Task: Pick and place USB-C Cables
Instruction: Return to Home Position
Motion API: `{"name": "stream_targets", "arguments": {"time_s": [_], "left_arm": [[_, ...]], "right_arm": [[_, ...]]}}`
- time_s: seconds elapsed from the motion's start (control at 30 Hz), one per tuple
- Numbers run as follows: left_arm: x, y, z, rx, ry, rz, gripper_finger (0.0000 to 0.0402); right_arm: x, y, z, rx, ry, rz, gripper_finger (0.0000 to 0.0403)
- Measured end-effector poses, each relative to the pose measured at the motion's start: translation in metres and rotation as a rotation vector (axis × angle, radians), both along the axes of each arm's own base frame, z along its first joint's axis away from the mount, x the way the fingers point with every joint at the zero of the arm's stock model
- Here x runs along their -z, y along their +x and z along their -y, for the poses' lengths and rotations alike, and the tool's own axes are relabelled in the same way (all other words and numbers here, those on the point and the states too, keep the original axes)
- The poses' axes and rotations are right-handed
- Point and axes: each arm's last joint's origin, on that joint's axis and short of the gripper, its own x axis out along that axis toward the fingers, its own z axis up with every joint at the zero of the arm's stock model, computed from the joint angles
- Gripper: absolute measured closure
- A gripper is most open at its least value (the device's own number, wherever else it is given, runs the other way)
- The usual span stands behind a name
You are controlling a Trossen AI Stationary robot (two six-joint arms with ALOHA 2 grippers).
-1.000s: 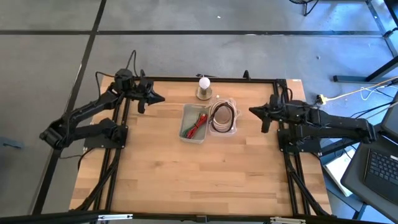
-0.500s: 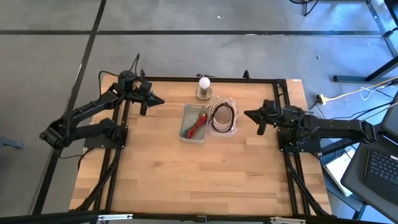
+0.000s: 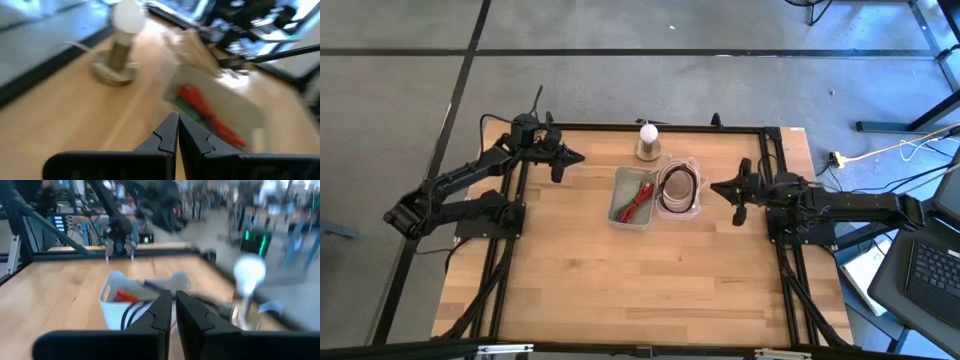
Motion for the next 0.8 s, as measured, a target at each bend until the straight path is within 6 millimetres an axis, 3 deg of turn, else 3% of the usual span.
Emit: {"name": "stream_targets", "arguments": {"time_s": [0.17, 0.33, 0.8], "left_arm": [[0.002, -0.002, -0.004, -0.120, 0.052, -0.071, 0.0393], [0.003, -0.003, -0.006, -0.196, 0.079, -0.109, 0.0393], [0.003, -0.003, -0.006, -0.199, 0.080, -0.110, 0.0395]], "right_arm": [[-0.004, 0.000, 0.001, -0.024, -0.100, 0.021, 0.0397], [0.003, 0.000, -0.002, -0.097, -0.078, -0.045, 0.0388], [0.010, -0.001, -0.001, -0.066, -0.049, -0.116, 0.0392]]}}
